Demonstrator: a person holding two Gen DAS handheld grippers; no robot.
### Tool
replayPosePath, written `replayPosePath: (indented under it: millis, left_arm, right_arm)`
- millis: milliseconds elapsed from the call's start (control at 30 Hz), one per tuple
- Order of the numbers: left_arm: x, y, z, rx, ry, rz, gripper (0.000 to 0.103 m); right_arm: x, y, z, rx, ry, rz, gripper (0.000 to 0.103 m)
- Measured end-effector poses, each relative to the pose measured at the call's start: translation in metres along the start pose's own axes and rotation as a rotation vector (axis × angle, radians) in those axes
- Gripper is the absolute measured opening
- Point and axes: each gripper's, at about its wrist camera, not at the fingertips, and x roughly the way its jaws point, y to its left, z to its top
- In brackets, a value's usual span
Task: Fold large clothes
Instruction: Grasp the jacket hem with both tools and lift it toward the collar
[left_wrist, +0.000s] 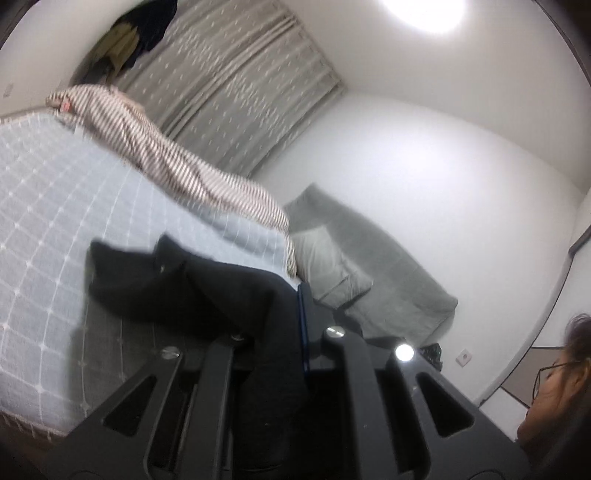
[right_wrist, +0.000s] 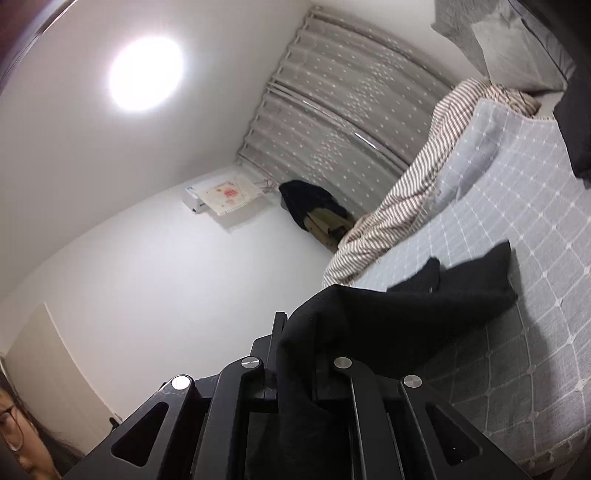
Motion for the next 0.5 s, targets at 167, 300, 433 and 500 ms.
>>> replayPosePath:
  millis: [167,300,433,500]
  left_arm:
    - [0.03,0.028,0.015,-0.016,-0.037,0.113,0.013]
    - [0.094,0.074,0.024,-0.016,-0.027,0.311,0.013]
    - [0.155,0.119,0.033,-0.014,-0.012,0.436,0.013]
    - [0.179,0.132,0.032,-0.011,-0.001,0.491,0.013]
  right_arm:
    - [0.026,-0.01,0.028,0.022,-0.029,-0.081,0.009]
    - [0.074,-0.055,0.048,0.068,-0.029,-0.228,0.009]
    - [0.128,-0.116,0.064,0.119,-0.005,-0.347,0.009]
    - [0.147,-0.145,0.062,0.136,0.034,-0.417,0.009]
